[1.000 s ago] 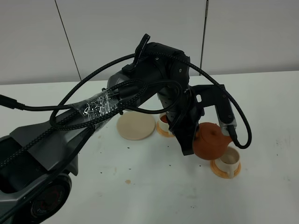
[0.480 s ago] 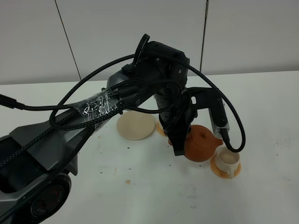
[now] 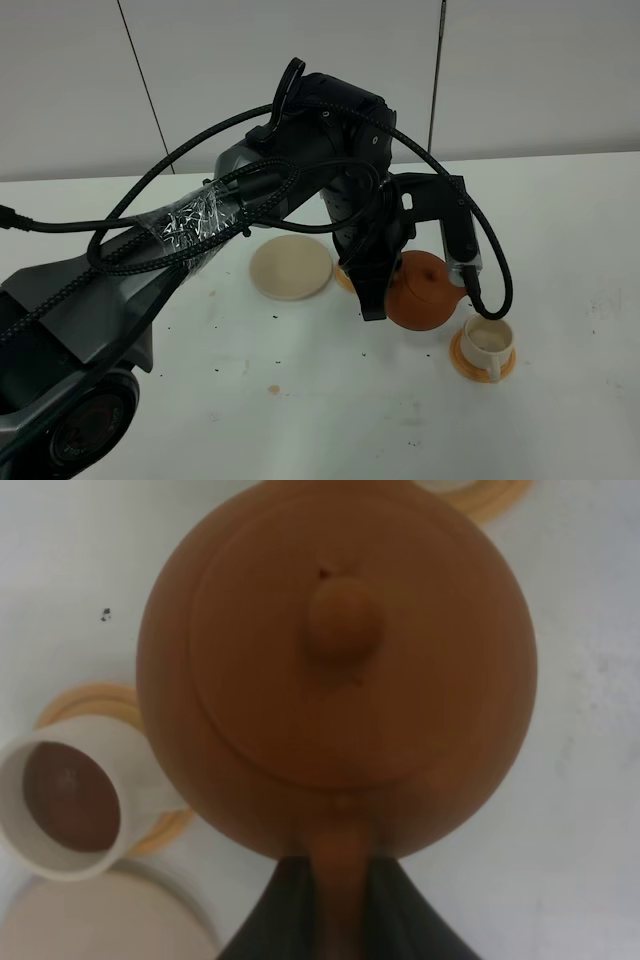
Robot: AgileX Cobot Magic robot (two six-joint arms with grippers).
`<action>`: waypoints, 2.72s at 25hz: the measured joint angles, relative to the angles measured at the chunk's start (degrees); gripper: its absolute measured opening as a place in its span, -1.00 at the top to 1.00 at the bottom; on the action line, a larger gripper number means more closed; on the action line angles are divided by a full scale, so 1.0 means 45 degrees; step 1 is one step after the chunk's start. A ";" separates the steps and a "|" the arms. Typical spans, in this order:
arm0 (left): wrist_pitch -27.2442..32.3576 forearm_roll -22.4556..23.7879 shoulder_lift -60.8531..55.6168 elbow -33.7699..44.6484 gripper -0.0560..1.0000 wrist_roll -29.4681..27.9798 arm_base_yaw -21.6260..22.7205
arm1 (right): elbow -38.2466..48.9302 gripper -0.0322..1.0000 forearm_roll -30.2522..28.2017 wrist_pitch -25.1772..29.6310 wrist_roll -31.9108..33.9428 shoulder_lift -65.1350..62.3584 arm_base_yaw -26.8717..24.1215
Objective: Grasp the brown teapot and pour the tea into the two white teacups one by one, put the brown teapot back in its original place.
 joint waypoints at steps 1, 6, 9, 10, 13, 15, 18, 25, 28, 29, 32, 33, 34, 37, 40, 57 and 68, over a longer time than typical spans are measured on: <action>-0.0053 0.0000 0.0000 0.0000 0.56 0.0198 0.0000 | 0.0000 0.49 0.0000 0.0000 0.0000 0.0000 0.0000; -0.0491 0.0246 0.0000 0.0000 0.56 0.0950 -0.0062 | 0.0000 0.49 0.0000 0.0000 0.0000 0.0000 0.0000; -0.0824 0.0777 0.0000 0.0000 0.56 0.1325 -0.0257 | 0.0000 0.49 0.0000 0.0000 0.0000 0.0000 0.0000; -0.0917 0.0977 0.0000 0.0000 0.56 0.1440 -0.0316 | 0.0000 0.49 0.0000 0.0000 0.0000 0.0000 0.0000; -0.1183 0.1438 0.0000 0.0000 0.56 0.1837 -0.0534 | 0.0000 0.49 0.0000 0.0000 0.0000 0.0000 0.0000; -0.1329 0.1637 0.0000 0.0000 0.56 0.1961 -0.0637 | 0.0000 0.49 0.0000 0.0000 0.0000 0.0000 0.0000; -0.1462 0.1772 0.0000 0.0000 0.56 0.2006 -0.0740 | 0.0000 0.49 0.0000 0.0000 0.0000 0.0000 0.0000; -0.1581 0.2070 0.0000 0.0000 0.56 0.2788 -0.1017 | 0.0000 0.48 0.0000 0.0000 0.0000 0.0000 0.0000; -0.1586 0.2069 0.0000 0.0000 0.56 0.3123 -0.1061 | 0.0000 0.48 0.0000 0.0000 0.0000 0.0000 0.0000; -0.1586 0.2107 0.0000 0.0000 0.56 0.3223 -0.1061 | 0.0000 0.48 0.0000 0.0000 0.0000 0.0000 0.0000; -0.1573 0.2169 0.0000 0.0000 0.56 0.3596 -0.1061 | 0.0000 0.48 0.0000 0.0000 0.0000 0.0000 0.0000; -0.1537 0.2198 0.0000 0.0000 0.56 0.3695 -0.1061 | 0.0000 0.48 0.0000 0.0000 0.0000 0.0000 0.0000; -0.1490 0.2232 0.0000 0.0000 0.56 0.3808 -0.1061 | 0.0000 0.48 0.0000 0.0000 0.0000 0.0000 0.0000; -0.1430 0.2484 0.0000 0.0000 0.56 0.4020 -0.1075 | 0.0000 0.48 0.0000 0.0000 0.0000 0.0000 0.0000; -0.1441 0.2679 0.0000 0.0000 0.56 0.4212 -0.1075 | 0.0000 0.48 0.0000 0.0000 0.0000 0.0000 0.0000; -0.1684 0.2724 0.0000 0.0000 0.56 0.5623 -0.1145 | 0.0000 0.48 0.0000 0.0000 0.0000 0.0000 0.0000; -0.1788 0.2784 0.0000 0.0000 0.56 0.5724 -0.1453 | 0.0000 0.48 0.0000 0.0000 0.0000 0.0000 0.0000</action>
